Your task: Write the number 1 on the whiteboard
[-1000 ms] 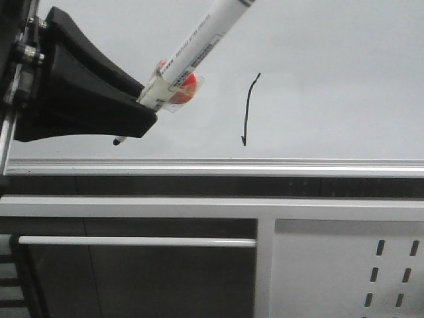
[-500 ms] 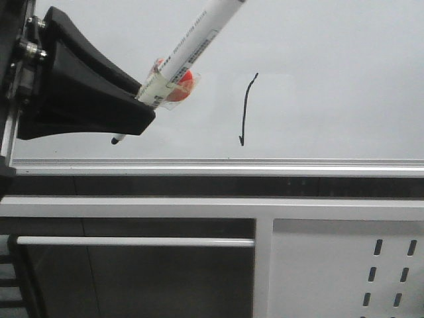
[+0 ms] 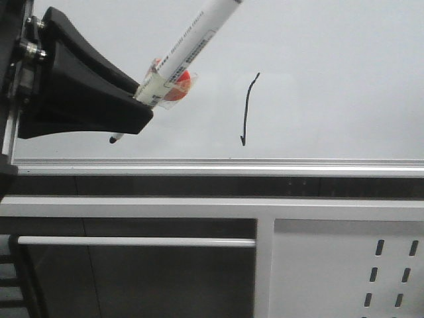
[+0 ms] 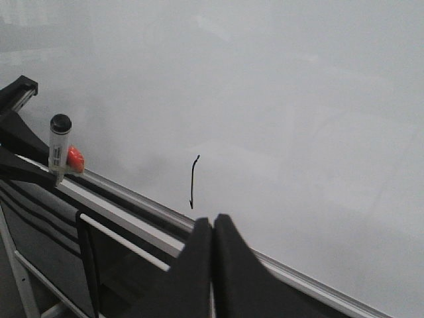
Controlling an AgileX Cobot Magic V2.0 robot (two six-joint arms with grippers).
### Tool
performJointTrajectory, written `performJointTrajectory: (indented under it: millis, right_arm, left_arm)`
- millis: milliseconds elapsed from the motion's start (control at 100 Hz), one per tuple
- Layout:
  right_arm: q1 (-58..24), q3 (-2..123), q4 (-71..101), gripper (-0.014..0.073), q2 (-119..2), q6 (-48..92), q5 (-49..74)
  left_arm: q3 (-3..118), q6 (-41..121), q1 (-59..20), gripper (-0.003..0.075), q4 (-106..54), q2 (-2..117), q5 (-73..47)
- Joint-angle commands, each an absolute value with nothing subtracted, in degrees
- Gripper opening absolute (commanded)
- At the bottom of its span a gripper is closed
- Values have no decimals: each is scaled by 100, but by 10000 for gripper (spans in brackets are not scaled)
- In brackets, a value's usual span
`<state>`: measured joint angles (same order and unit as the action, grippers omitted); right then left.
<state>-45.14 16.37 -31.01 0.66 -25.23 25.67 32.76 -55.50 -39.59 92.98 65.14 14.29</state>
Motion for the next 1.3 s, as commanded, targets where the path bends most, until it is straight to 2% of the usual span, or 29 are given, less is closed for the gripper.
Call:
performJointTrajectory:
  millis: [0,160,690,820,1020,1140,1290]
  right_arm:
    - [-4469,1764,-3218,-71,84,-2535,2138]
    - [-4469,1764,-3218,-71,84,-2535,2138]
    - [-4469,1764,-3218,-71,84,-2535,2138]
    - [-4469,1764,-3218,-71,84,-2535,2138]
    - [-4469,1764,-3218,-71,84,-2535,2138]
    - [-4469,1764,-3218,-71,84,-2535,2138]
    - [-4469,1764,-3218,-71,84,-2535,2138]
  left_arm:
    - [3451,-5738,-4004,-18,9021,6397,1260]
    - [3451,-6085,-4004,-18,9021,6397,818]
    - [3473,-6427,-3971,-18,8931,6397,753]
    - [3423,-3984,-3925,-18,6738,6397,1314]
    - [3143,-391,-4383,-18,2788,6397,1646]
    - [2717,861,-4656,-18,791,6397,2742]
    - [2074,1449,-5034,-18,-547,6439,4319]
